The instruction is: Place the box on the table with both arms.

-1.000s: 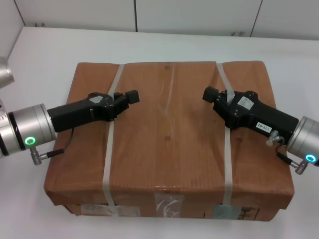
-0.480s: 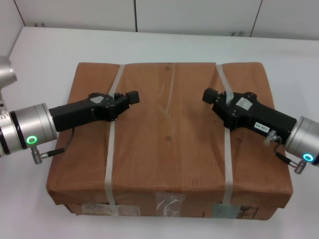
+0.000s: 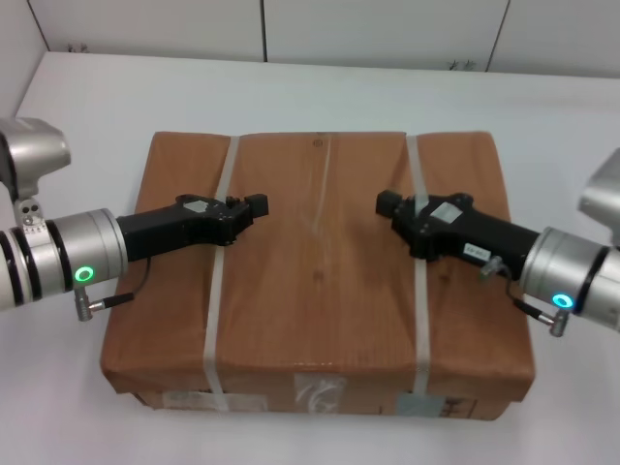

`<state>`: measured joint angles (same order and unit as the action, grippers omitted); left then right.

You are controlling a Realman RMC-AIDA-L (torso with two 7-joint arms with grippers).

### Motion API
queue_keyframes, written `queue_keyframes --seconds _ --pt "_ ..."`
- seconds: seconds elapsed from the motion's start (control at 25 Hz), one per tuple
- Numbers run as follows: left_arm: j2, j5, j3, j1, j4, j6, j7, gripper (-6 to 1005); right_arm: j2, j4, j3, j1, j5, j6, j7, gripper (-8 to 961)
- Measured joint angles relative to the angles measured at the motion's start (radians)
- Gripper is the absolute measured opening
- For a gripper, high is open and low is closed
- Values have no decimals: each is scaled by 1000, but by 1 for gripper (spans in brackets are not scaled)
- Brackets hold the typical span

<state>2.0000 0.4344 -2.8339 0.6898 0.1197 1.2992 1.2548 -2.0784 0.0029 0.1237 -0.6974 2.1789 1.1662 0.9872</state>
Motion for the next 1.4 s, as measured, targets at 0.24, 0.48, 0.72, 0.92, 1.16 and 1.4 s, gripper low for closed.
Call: queue_keyframes --seconds 0.24,0.48,0.72,0.92,1.16,1.4 --pt "22 -15 -24 18 0 -113 0 0 0 40 22 -29 15 -123 2 69" --pt "32 -46 -30 30 -12 -211 0 -1 0 67 25 -55 20 -231 2 74" --pt "34 -50 -30 31 -13 -241 0 -1 0 78 25 -68 22 -295 12 79" --pt "36 -50 -30 29 -17 -273 -12 -2 0 81 25 -70 24 -311 13 83" --pt "39 -51 -30 24 -44 -323 -35 -2 0 93 25 -75 49 -312 28 88" --pt "39 -52 -30 23 -55 -333 -43 -3 0 94 25 -77 56 -313 39 92"
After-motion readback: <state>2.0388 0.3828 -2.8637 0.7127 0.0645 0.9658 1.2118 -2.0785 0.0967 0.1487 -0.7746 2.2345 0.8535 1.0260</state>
